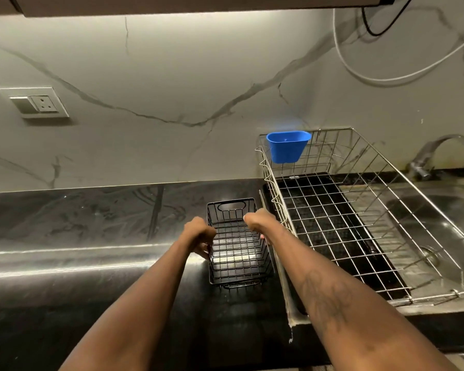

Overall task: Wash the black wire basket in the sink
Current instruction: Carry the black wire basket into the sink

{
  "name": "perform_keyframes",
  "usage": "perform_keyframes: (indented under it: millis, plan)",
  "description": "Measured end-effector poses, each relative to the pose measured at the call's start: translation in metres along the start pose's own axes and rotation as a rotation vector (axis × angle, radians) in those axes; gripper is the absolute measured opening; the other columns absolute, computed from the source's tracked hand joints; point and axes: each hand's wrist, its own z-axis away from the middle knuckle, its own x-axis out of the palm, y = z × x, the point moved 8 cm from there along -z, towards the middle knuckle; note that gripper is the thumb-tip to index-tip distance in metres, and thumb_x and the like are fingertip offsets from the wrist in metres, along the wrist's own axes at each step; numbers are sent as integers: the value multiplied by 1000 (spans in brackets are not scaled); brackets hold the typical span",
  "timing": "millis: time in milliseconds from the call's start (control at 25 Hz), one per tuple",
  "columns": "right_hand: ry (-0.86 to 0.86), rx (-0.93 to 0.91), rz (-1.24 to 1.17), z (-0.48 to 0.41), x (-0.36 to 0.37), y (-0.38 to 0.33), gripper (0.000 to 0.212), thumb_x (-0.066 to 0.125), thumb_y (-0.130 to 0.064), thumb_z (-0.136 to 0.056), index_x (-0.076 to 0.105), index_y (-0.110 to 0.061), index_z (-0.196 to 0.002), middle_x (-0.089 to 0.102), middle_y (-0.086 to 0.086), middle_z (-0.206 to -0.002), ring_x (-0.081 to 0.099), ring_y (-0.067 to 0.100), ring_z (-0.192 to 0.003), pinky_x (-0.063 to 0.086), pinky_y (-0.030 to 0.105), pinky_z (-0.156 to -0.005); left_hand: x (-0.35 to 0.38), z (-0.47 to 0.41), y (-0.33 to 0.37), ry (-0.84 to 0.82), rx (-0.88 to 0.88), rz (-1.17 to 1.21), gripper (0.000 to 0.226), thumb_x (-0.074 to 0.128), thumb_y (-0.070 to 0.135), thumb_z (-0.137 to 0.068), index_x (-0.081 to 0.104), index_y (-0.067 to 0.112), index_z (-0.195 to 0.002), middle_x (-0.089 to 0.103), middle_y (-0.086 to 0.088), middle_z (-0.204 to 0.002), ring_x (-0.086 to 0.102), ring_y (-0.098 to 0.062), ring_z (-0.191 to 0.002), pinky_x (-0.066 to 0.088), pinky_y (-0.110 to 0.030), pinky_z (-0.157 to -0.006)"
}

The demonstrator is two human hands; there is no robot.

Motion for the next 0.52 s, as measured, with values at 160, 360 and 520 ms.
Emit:
perform_keyframes:
  millis: [160, 360, 520]
  plan:
    - [81, 2, -102, 0, -8, 0, 37, 46, -7, -93, 55, 2, -128, 58, 10, -104, 66, 26, -100, 59, 37, -71, -30, -3, 7, -17, -36, -6, 15, 60, -17, -83, 65, -15, -97, 71, -28, -74, 74, -41, -61, 63, -57, -61]
    - [106, -43, -387, 5, -12, -21, 15, 48, 1, -94, 56, 5, -107, 65, 20, -105, 70, 22, -57, 63, 45, -55, -82, 14, 32, -52, 25, -51, 19, 45, 2, -102, 60, -6, -110, 63, -23, -78, 66, -32, -62, 63, -51, -60]
    - [62, -150, -530, 19, -21, -46, 18, 53, 2, -95, 61, 9, -109, 69, 24, -91, 67, 23, -48, 57, 34, -46, -121, 38, 45, -32, -1, -33, 20, 37, 11, -108, 56, 6, -106, 60, -17, -77, 62, -30, -66, 60, -49, -68]
